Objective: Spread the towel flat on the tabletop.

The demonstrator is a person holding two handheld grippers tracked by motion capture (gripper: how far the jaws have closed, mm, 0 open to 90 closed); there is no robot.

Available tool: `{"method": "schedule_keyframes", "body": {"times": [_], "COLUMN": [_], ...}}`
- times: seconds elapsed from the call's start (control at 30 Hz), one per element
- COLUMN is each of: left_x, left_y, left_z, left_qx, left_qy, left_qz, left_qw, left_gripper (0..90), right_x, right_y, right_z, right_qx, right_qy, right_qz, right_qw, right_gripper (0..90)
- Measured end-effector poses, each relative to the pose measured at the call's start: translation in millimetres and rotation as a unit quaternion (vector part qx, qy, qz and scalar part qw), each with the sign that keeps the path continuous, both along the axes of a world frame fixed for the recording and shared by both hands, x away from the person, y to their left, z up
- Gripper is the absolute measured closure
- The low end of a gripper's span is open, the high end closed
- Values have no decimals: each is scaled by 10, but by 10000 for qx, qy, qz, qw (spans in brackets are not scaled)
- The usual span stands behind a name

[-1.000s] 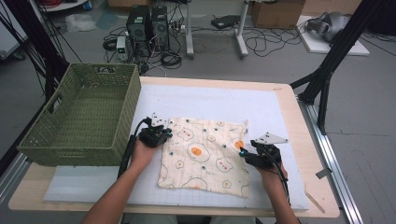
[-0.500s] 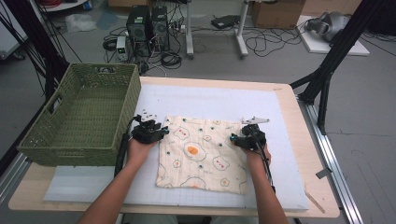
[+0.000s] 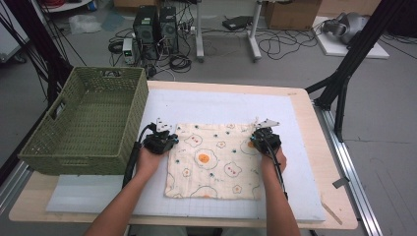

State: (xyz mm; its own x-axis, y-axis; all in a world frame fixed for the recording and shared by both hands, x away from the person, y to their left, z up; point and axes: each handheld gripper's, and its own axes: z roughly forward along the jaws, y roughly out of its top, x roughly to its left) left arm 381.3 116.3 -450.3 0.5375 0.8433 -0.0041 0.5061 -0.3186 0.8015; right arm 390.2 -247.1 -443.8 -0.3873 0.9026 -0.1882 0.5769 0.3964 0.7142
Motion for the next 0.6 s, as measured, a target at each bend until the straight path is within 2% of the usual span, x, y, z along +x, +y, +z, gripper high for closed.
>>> {"method": "schedule_keyframes", "body": {"times": [0.03,0.13,0.2,0.27,0.37,0.47,0.53,0.6], "left_x": [2,-3,-28,-57,-126,-207,-244,-291], "left_y": [13,76,119,155,196,207,218,220], "left_z": [3,29,72,118,163,169,186,231], "left_qx": [-49,-551,-705,-872,-1151,-1264,-1401,-1463], "left_qy": [12,97,50,-56,-132,-238,-236,-345], "left_qz": [52,193,147,105,-62,-209,-297,-367], "left_qw": [10000,9983,9974,9961,9932,9915,9894,9880], "left_gripper": [825,637,603,521,418,349,272,204], "right_x": [-8,-55,-108,-178,-310,-454,-555,-665], "right_y": [7,-18,-51,-82,-141,-210,-268,-312], "right_z": [4,44,98,160,238,282,295,311], "right_qx": [19,245,408,382,529,735,995,1058], "right_qy": [-19,-72,-127,-250,-437,-527,-524,-571], "right_qz": [-27,-14,20,65,117,244,441,561], "right_qw": [10000,9997,9991,9989,9976,9956,9927,9912], "right_gripper": [788,644,559,471,381,298,290,252]}}
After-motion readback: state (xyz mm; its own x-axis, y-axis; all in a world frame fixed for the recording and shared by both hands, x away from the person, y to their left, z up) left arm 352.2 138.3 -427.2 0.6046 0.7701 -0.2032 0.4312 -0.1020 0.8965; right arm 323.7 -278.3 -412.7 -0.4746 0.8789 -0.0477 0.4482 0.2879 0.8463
